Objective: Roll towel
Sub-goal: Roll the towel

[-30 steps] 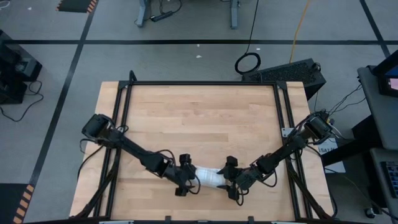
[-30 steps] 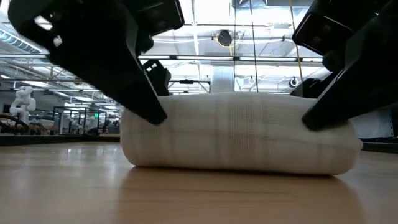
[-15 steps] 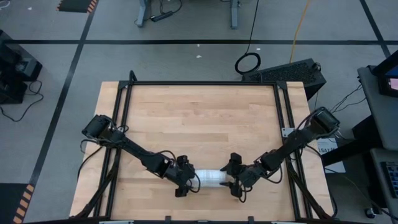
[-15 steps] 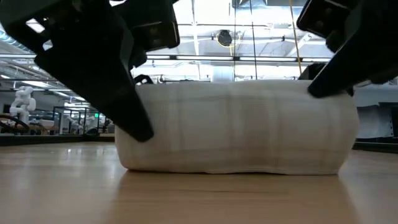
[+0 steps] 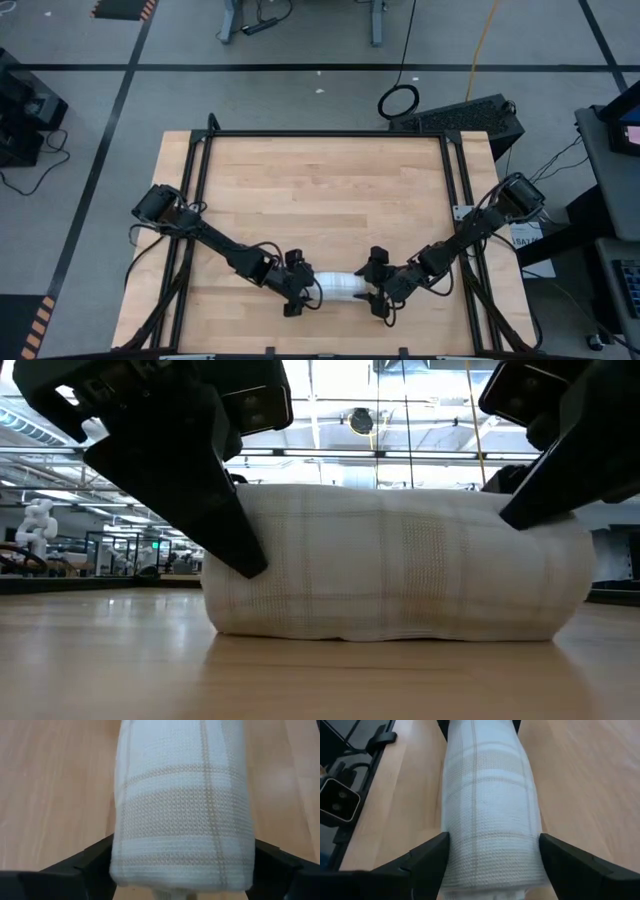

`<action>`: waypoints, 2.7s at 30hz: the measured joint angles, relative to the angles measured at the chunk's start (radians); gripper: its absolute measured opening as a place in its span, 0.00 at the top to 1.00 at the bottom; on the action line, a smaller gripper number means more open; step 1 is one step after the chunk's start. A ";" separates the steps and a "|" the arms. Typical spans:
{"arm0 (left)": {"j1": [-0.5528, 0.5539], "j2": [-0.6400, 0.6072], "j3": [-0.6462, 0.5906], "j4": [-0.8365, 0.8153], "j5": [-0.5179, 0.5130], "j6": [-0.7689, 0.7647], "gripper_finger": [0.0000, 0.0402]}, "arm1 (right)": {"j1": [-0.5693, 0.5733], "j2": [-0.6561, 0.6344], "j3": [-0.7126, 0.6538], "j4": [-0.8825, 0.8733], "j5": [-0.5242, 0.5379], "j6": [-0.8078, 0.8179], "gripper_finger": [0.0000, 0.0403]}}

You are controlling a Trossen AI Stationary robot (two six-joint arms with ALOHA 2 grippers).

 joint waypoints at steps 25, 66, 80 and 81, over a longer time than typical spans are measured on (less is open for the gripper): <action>-0.037 -0.044 0.002 -0.083 -0.043 -0.010 0.17 | -0.001 -0.005 0.002 0.013 -0.014 -0.046 0.39; 0.098 -0.150 0.053 -0.303 -0.501 0.456 0.47 | -0.218 -0.222 0.003 -0.311 0.077 -0.358 0.85; -0.033 -0.070 0.053 -0.271 -0.404 0.303 0.47 | -0.162 -0.209 0.003 -0.271 -0.070 -0.265 0.85; -0.049 -0.061 0.053 -0.272 -0.407 0.295 0.47 | -0.155 -0.203 0.004 -0.269 -0.072 -0.260 0.85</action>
